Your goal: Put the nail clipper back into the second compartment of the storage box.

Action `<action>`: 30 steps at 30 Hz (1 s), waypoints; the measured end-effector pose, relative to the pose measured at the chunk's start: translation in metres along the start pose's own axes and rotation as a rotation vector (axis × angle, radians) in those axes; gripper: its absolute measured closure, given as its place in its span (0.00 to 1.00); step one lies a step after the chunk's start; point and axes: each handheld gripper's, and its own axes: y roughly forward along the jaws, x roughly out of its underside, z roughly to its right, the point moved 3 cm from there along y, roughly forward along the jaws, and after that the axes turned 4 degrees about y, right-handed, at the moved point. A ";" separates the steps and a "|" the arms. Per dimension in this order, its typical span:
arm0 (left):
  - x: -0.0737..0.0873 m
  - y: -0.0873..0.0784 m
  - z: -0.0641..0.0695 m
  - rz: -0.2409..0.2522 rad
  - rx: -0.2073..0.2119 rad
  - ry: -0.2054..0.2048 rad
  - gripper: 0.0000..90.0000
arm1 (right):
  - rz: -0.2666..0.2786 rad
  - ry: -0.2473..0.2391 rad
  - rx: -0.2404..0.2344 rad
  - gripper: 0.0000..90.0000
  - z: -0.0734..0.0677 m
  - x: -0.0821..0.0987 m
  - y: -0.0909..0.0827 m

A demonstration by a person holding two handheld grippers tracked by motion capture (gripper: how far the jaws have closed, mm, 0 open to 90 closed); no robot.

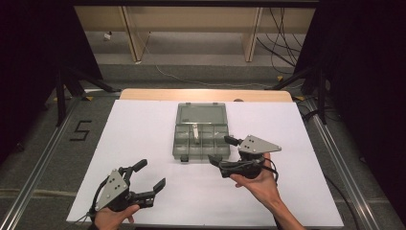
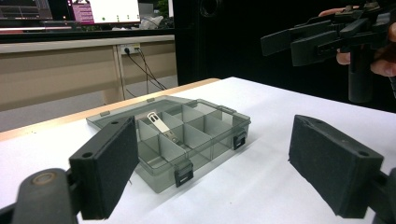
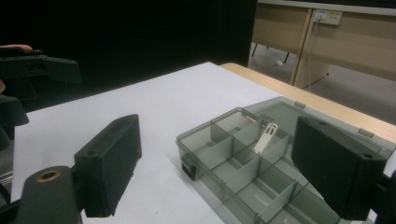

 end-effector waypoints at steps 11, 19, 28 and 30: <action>0.000 0.000 0.000 -0.001 0.000 0.001 0.17 | 0.034 -0.010 0.011 0.19 0.000 0.005 -0.009; 0.000 0.000 0.000 0.000 0.000 0.003 0.17 | 0.021 0.002 0.019 0.19 0.002 0.012 -0.019; 0.000 0.000 0.000 -0.001 0.001 0.003 0.17 | 0.039 0.006 0.024 0.19 0.001 0.018 -0.029; 0.000 0.000 0.000 -0.002 0.000 0.002 0.17 | 0.041 0.006 0.030 0.19 0.002 0.021 -0.031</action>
